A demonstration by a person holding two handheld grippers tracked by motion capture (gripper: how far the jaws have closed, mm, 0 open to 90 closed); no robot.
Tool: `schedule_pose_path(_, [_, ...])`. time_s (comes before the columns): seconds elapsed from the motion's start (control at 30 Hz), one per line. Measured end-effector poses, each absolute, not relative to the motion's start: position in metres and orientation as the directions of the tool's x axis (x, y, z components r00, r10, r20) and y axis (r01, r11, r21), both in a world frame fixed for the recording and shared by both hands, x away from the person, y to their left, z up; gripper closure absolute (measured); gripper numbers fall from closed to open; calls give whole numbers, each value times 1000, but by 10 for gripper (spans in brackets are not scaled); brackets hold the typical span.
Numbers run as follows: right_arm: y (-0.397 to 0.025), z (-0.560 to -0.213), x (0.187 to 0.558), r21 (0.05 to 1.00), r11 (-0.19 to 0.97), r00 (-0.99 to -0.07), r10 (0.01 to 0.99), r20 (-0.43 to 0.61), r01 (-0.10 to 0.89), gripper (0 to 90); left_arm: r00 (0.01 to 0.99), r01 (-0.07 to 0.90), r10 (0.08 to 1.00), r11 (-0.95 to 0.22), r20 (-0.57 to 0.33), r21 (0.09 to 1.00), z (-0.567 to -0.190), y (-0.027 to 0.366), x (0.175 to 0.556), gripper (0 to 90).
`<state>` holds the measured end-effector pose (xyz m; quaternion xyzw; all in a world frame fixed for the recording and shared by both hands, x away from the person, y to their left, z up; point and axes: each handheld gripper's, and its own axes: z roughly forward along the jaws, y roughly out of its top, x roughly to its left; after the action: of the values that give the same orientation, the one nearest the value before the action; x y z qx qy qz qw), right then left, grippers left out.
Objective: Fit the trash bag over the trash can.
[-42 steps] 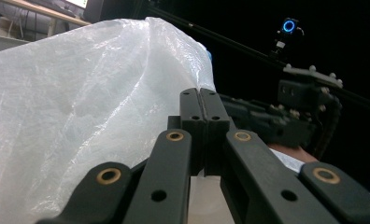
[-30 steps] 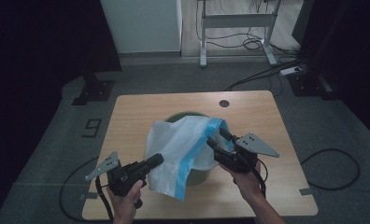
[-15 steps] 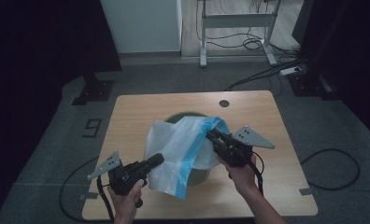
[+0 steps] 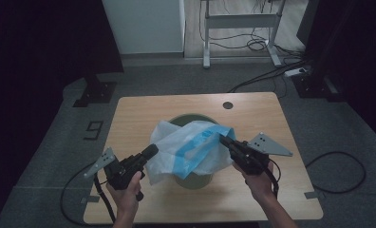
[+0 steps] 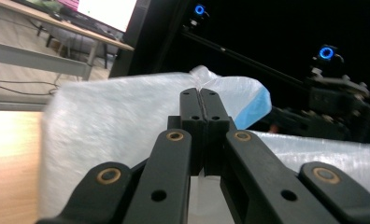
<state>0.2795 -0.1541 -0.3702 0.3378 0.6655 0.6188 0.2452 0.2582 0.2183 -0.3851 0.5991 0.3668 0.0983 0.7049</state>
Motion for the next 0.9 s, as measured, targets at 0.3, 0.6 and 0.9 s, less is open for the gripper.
schedule_pose_path(0.3, [-175, -359, 288, 991, 24, -634, 771, 65, 131, 892, 693, 294, 597, 280, -405, 914, -366, 220, 290, 899])
schedule_pose_path(0.6, [-184, -333, 330, 992, 42, -571, 820, 33, 119, 893, 675, 284, 619, 283, -401, 916, -346, 223, 324, 899])
schedule_pose_path(0.9, [-197, -294, 350, 998, 13, -499, 866, 17, 56, 893, 699, 226, 626, 264, -345, 938, -317, 217, 336, 899])
